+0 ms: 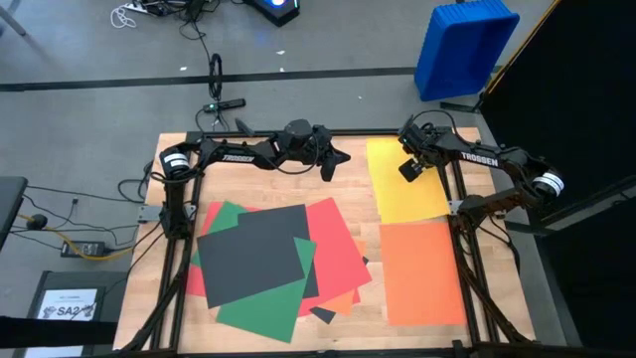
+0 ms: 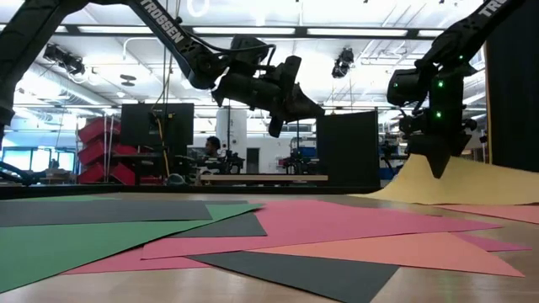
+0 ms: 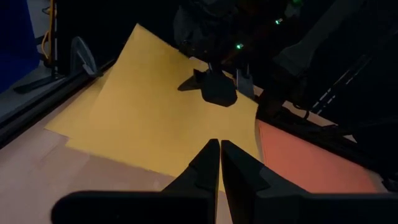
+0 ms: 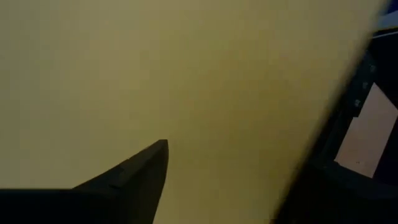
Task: Organize paper
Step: Stack the yellow colored paper on top of the yellow colored papers
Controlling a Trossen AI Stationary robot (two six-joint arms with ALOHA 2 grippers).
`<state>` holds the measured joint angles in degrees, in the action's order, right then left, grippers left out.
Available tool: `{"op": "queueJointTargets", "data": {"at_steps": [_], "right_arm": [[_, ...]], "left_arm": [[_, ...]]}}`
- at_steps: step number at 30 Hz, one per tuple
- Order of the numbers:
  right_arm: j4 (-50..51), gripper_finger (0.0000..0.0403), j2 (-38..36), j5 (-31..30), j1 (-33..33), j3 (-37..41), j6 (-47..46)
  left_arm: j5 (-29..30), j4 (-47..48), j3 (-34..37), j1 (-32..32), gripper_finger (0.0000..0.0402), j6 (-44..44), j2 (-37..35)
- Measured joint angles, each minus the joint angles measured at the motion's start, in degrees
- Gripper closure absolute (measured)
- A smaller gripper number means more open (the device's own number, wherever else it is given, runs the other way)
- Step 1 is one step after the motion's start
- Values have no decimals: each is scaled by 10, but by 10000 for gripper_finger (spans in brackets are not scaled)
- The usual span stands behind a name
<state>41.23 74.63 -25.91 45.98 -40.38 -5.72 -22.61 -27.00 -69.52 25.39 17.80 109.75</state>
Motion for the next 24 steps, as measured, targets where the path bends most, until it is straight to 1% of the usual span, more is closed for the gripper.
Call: {"op": "queueJointTargets", "data": {"at_steps": [10,13,15,19,21,24], "right_arm": [[2,130,-1,-4,0,-10,-16],[3,140,-12,13,-1,-22,-13],[-20,154,-25,47,-7,-28,3],[-89,195,-44,169,-26,-28,24],[-126,222,-40,217,-41,-28,16],[-188,274,-16,264,-71,-27,18]], "left_arm": [[0,10,0,-1,401,0,0],[0,37,0,-3,401,-12,0],[0,57,0,-4,401,-22,0],[19,83,0,-7,401,-26,9],[31,85,0,-8,401,-26,23],[36,84,0,-8,401,-24,34]]}}
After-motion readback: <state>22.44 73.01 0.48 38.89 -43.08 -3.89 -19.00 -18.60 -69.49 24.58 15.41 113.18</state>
